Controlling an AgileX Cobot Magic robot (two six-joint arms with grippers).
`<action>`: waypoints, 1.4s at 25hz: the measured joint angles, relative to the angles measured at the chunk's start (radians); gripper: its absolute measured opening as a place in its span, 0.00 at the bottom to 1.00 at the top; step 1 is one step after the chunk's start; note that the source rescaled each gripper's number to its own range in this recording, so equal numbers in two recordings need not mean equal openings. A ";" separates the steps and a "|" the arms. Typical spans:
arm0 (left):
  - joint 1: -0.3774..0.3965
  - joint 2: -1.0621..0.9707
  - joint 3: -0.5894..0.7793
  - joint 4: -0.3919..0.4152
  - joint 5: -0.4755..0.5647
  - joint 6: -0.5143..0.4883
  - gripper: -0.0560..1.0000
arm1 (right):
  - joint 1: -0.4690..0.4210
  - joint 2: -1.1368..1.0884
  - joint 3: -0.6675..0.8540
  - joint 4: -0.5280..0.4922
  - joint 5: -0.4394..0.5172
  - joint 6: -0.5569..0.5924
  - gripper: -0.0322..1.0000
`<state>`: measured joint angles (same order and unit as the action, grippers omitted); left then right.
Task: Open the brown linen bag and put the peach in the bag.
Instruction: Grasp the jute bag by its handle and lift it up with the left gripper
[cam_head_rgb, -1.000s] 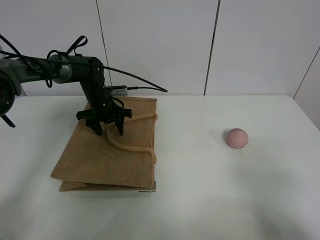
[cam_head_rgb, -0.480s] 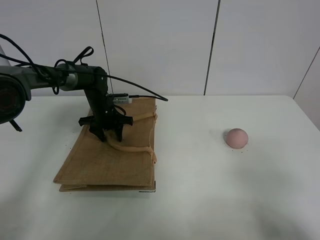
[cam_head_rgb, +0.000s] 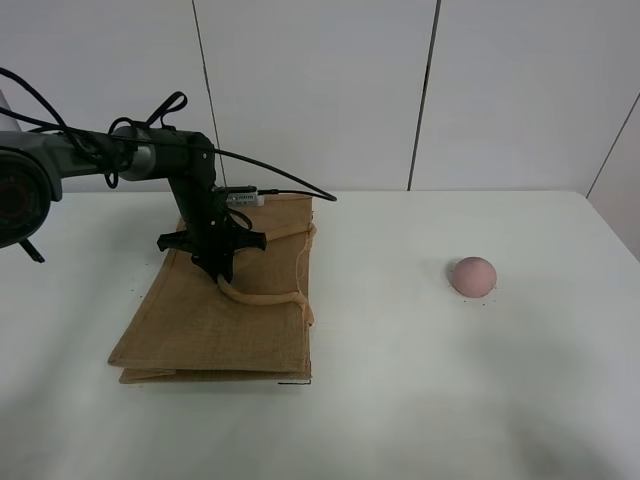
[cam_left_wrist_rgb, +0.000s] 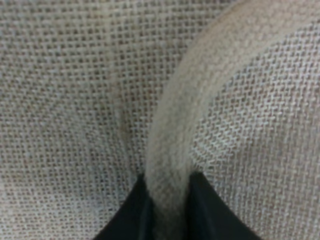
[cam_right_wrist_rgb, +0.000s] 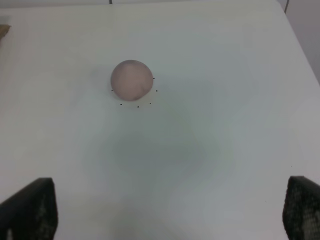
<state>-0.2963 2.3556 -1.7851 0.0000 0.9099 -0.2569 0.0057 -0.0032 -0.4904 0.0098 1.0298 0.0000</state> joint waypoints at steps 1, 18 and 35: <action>0.000 0.000 -0.006 0.000 0.005 -0.001 0.15 | 0.000 0.000 0.000 0.000 0.000 0.000 1.00; 0.000 -0.199 -0.196 0.009 0.207 0.059 0.06 | 0.000 0.000 0.000 0.000 0.000 0.000 1.00; 0.000 -0.556 -0.231 0.000 0.259 0.111 0.05 | 0.000 0.000 0.000 0.000 0.000 0.000 1.00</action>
<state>-0.2963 1.8000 -2.0162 0.0000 1.1690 -0.1457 0.0057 -0.0032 -0.4904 0.0098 1.0298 0.0000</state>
